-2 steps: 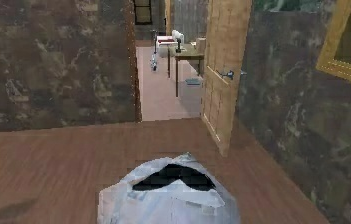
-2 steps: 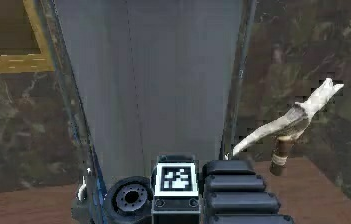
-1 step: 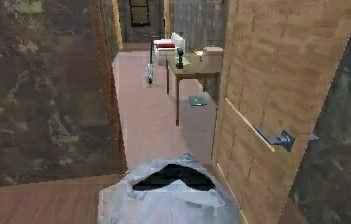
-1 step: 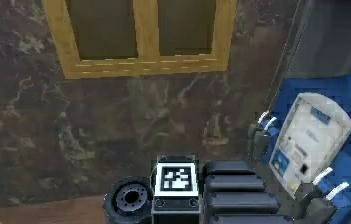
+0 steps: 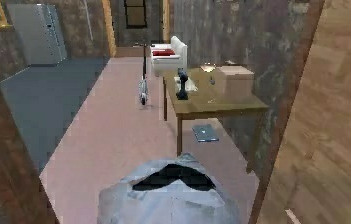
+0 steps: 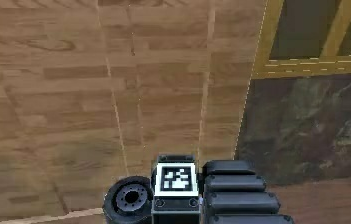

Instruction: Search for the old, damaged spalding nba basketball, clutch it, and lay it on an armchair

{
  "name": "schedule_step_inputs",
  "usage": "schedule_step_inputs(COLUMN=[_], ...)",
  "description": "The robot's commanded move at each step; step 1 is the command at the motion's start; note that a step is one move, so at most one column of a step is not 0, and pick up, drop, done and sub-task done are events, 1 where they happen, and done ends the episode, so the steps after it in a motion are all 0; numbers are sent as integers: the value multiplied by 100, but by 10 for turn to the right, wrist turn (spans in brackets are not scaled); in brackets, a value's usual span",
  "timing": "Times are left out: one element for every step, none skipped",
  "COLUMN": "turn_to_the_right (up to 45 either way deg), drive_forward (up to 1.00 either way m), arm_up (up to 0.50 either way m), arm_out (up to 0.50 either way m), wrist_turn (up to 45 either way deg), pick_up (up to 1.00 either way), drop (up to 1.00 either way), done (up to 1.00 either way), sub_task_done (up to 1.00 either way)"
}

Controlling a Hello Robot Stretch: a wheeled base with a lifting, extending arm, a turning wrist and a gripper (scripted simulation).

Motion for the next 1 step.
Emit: schedule_step_inputs(turn_to_the_right=[0], drive_forward=[75], arm_up=[0], arm_out=[0], wrist_turn=[0], pick_up=[0], drop=[0], done=[0], sub_task_done=[0])
